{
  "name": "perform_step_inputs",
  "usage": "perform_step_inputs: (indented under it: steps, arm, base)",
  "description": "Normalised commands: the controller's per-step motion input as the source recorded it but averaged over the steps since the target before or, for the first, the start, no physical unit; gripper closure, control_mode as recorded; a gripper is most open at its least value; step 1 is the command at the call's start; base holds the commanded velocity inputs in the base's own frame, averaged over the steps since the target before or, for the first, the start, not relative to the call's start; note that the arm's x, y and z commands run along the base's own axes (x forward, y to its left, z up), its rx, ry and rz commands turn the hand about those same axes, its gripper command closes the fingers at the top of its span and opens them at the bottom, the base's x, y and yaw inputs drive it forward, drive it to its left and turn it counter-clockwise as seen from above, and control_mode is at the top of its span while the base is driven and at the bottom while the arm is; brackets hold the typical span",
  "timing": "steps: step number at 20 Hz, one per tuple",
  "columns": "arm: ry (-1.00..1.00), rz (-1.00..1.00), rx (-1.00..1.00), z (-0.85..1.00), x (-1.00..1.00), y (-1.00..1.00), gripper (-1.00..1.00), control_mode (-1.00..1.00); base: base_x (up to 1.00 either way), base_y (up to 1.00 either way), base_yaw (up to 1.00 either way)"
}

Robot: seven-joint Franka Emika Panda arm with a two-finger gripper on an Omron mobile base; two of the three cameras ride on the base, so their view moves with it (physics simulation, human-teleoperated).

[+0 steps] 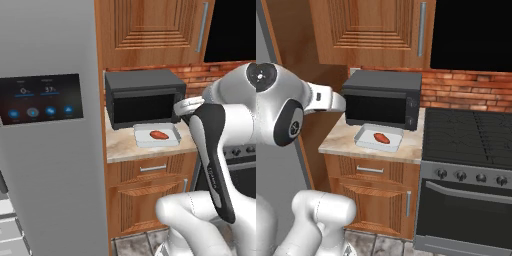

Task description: Take the sweet potato and sweet potato out of the freezer and place them in the tupperware container on the counter. Then put the tupperware containing the vegetables back in the freezer.

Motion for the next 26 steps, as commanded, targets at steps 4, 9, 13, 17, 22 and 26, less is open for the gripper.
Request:
perform_step_inputs:
  steps: [4, 9, 13, 17, 22, 26]
  arm:
    - [0.11, -0.17, 0.03, 0.26, -0.37, 0.0, -1.0, -1.0]
    - [0.03, -0.05, 0.02, 0.0, -0.12, 0.07, -1.0, -1.0]
    - [-0.06, 0.0, 0.05, -0.1, -0.17, 0.13, -1.0, -1.0]
    - [-0.11, 0.03, 0.06, -0.1, -0.11, 0.18, -1.0, -1.0]
    - [-0.03, 0.06, 0.01, -0.01, -0.15, 0.14, -1.0, -1.0]
    - [-0.03, 0.11, 0.0, 0.0, -0.03, 0.14, -1.0, -1.0]
  base:
    - [0.0, 0.0, 0.0]
    - [0.0, 0.0, 0.0]
    - [0.0, 0.0, 0.0]
    - [0.0, 0.0, 0.0]
    - [0.0, 0.0, 0.0]
    - [0.0, 0.0, 0.0]
